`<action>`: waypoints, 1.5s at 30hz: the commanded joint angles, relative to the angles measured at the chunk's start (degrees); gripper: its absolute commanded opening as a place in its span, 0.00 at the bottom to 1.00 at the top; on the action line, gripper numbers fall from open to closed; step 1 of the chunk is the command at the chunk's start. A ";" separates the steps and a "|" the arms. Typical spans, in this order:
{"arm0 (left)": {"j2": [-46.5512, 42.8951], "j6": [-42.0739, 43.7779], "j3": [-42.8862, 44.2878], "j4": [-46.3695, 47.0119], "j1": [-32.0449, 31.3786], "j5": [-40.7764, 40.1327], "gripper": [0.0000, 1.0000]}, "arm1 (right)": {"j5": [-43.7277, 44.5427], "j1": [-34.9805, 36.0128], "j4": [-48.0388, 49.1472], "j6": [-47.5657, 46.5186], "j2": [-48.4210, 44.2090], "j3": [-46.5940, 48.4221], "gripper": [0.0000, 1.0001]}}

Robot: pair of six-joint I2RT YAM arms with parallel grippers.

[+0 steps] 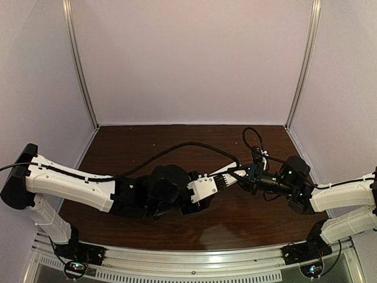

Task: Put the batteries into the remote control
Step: Load the battery into the battery compartment.

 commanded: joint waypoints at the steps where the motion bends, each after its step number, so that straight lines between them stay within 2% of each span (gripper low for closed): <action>1: 2.36 0.39 1.17 -3.09 0.17 0.04 0.57 | -0.49 0.43 6.33 2.78 -1.02 0.26 0.00; 18: 5.47 8.40 2.10 -9.47 -0.79 -3.50 0.51 | -0.01 -0.51 6.01 8.18 -4.64 1.49 0.00; 30: 6.34 12.77 2.74 -13.29 -1.64 -6.42 0.47 | 0.01 -0.75 3.98 8.44 -5.26 1.88 0.00; 34: 4.71 11.54 3.41 -11.76 -1.55 -6.93 0.51 | -0.16 -0.76 2.77 6.29 -4.63 1.29 0.00; 41: -0.11 8.02 4.15 -8.46 -1.42 -4.19 0.71 | 0.19 -0.74 -1.58 1.04 -4.73 0.49 0.00; 45: -2.97 5.30 3.55 -6.93 -0.92 -1.97 0.74 | 0.26 -0.79 -2.72 -0.92 -4.43 0.23 0.00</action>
